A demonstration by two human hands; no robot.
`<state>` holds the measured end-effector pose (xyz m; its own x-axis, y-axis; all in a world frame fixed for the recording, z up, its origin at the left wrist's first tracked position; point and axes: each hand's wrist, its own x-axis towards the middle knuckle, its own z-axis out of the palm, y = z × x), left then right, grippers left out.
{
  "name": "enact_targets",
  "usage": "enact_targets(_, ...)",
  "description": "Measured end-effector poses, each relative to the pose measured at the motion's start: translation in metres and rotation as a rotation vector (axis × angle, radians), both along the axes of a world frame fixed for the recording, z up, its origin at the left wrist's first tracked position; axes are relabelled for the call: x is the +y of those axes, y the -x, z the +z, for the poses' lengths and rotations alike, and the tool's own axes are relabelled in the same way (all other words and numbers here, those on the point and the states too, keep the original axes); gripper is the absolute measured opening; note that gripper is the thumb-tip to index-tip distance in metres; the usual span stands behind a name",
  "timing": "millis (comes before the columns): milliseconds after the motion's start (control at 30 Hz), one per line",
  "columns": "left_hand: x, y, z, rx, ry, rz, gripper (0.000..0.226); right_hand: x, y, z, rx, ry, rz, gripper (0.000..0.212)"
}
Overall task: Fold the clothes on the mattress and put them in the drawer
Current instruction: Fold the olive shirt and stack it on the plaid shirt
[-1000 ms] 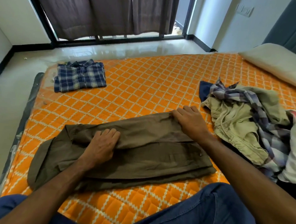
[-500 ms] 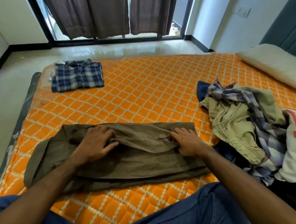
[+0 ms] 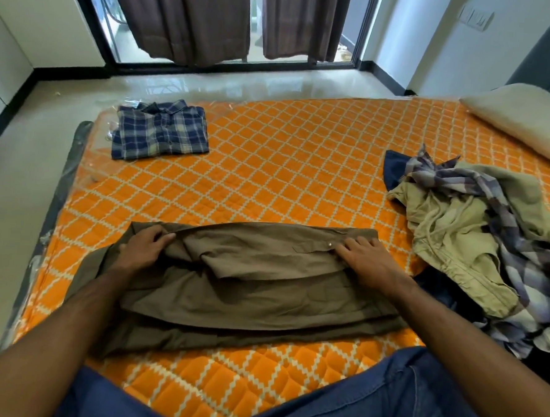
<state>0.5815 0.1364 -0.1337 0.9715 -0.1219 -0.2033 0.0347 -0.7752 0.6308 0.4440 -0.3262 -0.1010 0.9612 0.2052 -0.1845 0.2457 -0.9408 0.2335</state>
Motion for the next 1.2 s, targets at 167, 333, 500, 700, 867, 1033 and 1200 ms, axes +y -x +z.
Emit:
enact_targets(167, 0.009, -0.005, 0.012, 0.053, 0.19, -0.031, 0.046, 0.043, -0.01, 0.01, 0.035, 0.074, -0.09, 0.046)
enact_targets(333, 0.008, -0.007, 0.003, 0.01, 0.185, -0.022, 0.059, 0.145, -0.017, 0.014, -0.002, -0.502, 0.121, 0.041)
enact_targets(500, 0.012, -0.007, 0.008, -0.038, 0.134, -0.063, 0.042, 0.214, -0.017, -0.011, -0.189, -0.418, 0.333, 0.042)
enact_targets(700, 0.013, -0.011, 0.002, -0.066, 0.063, -0.029, 0.04, 0.185, -0.016, -0.003, -0.209, -0.428, 0.376, 0.027)
enact_targets(867, 0.014, -0.016, -0.008, 0.003, -0.019, 0.064, 0.058, 0.174, -0.011, 0.001, -0.081, -0.538, 0.326, 0.013)
enact_targets(1033, 0.018, -0.01, 0.001, -0.143, -0.408, 0.041, 0.052, 0.184, -0.011, 0.001, 0.152, -0.666, 0.397, 0.014)
enact_targets(1200, -0.014, -0.003, 0.022, -0.623, -0.449, -0.11, 0.023, 0.182, -0.031, -0.003, -0.014, -1.173, 0.024, 0.032)
